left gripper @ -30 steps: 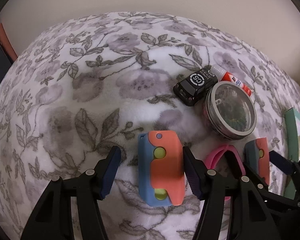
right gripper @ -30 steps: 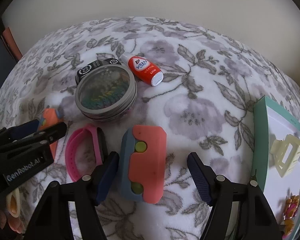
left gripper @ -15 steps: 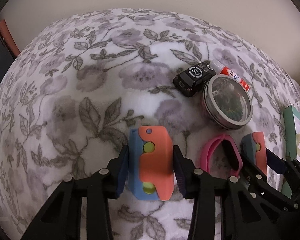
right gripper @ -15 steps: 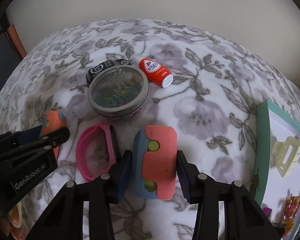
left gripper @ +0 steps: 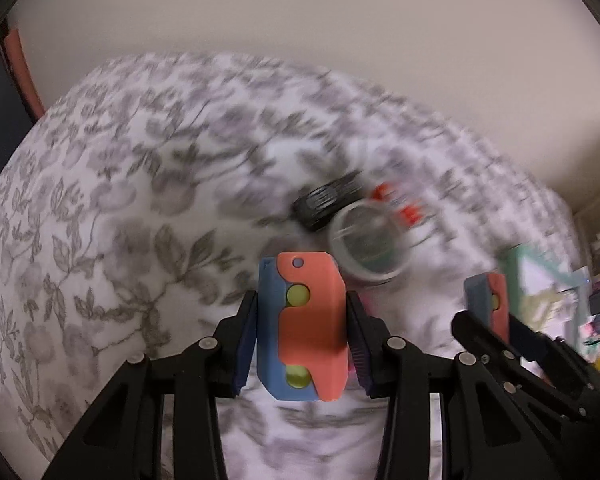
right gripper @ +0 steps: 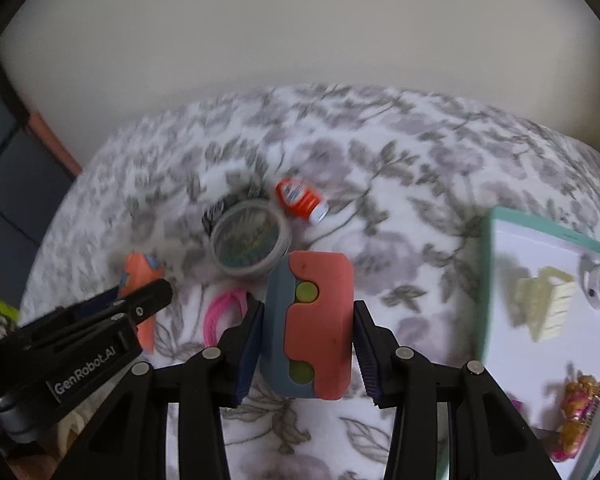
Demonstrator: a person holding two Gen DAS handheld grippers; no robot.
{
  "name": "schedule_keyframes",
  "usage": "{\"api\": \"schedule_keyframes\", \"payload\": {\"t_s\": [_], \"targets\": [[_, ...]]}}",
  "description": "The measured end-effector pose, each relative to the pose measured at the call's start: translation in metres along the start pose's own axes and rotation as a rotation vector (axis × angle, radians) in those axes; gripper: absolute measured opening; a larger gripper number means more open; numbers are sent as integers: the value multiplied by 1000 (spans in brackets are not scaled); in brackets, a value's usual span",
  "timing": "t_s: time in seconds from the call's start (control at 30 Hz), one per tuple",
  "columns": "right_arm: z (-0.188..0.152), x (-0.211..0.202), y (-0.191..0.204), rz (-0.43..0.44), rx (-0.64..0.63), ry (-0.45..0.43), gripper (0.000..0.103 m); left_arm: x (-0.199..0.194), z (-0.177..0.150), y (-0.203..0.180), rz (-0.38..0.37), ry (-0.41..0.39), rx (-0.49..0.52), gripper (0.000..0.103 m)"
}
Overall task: Organize rigid objects
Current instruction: 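Lift both orange-and-blue cases and carry them toward the tray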
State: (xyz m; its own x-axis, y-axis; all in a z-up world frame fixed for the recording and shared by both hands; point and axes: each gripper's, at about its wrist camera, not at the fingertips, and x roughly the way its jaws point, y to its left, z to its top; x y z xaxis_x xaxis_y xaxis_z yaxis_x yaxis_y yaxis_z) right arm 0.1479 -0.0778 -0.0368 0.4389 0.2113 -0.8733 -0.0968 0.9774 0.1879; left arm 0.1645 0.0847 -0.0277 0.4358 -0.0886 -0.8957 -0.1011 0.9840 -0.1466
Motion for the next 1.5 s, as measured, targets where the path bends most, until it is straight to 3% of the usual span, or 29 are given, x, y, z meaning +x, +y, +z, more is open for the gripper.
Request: {"api": "schedule_keyframes", "payload": {"t_s": [0.17,0.43,0.67,0.87,1.03,1.5], "targets": [[8,-47,-36,-37,70,-71,46,-29,4,-53,-79,-41,49,43],[12,-114,-112,-140,221,-159,46,-48,-4,-133,-169,-41,117,43],[10,-160,-171,-238,299,-211,46,-37,-21,-192,-225,4,161,43],[7,-175,-205,-269,353,-219,46,-18,-33,-220,-213,40,190,43],[6,-167,-214,-274,350,-198,46,1,-43,-233,-203,73,220,43],[-21,-59,-248,-245,410,74,46,47,-62,-240,-197,187,229,44]]}}
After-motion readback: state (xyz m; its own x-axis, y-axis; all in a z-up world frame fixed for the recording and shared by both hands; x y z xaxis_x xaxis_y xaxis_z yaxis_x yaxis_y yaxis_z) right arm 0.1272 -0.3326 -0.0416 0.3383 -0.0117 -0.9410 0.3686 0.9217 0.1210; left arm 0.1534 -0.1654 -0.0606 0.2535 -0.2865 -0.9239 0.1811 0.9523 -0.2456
